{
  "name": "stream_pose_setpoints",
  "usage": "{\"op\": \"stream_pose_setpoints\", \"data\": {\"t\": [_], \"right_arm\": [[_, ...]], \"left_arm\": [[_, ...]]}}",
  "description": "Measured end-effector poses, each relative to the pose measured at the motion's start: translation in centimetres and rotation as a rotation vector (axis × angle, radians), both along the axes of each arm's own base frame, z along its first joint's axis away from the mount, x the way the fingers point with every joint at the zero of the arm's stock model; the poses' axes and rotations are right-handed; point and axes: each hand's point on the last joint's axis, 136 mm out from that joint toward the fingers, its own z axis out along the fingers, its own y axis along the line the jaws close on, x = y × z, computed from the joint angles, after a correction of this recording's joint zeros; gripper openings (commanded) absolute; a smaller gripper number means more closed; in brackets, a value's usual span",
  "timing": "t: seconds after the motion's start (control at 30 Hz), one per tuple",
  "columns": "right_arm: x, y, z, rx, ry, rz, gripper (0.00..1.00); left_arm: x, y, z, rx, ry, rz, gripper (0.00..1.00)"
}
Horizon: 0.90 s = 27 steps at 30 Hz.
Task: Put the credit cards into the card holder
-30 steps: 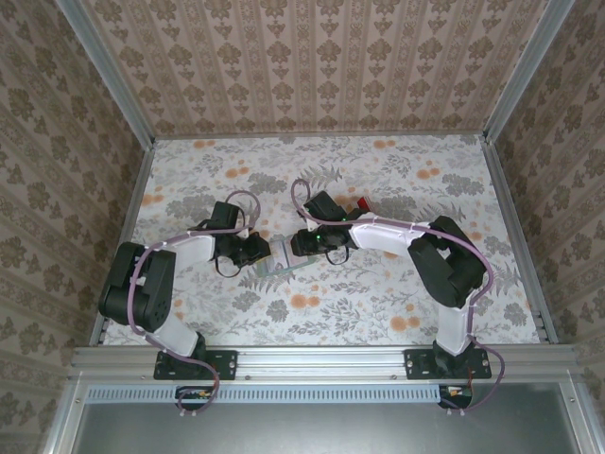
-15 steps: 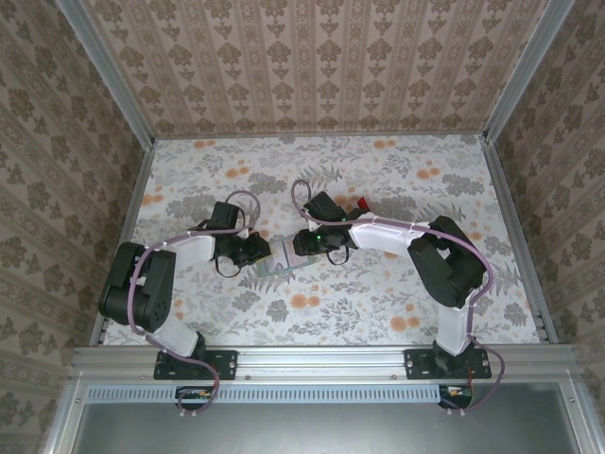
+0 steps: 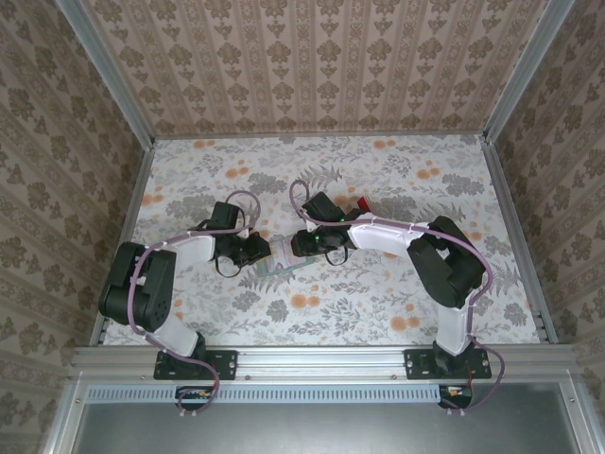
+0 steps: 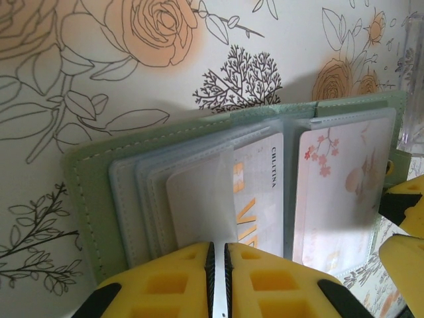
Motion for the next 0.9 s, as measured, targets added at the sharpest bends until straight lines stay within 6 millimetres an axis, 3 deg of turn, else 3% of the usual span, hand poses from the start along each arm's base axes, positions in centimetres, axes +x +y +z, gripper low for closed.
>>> {"op": "stream_pose_setpoints", "data": {"t": [0.9], "right_arm": [[-0.8,4.1,2.4,0.100,0.015,0.086,0.40]], "left_arm": [[0.0,-0.2,0.0,-0.012,0.002,0.001,0.15]]}}
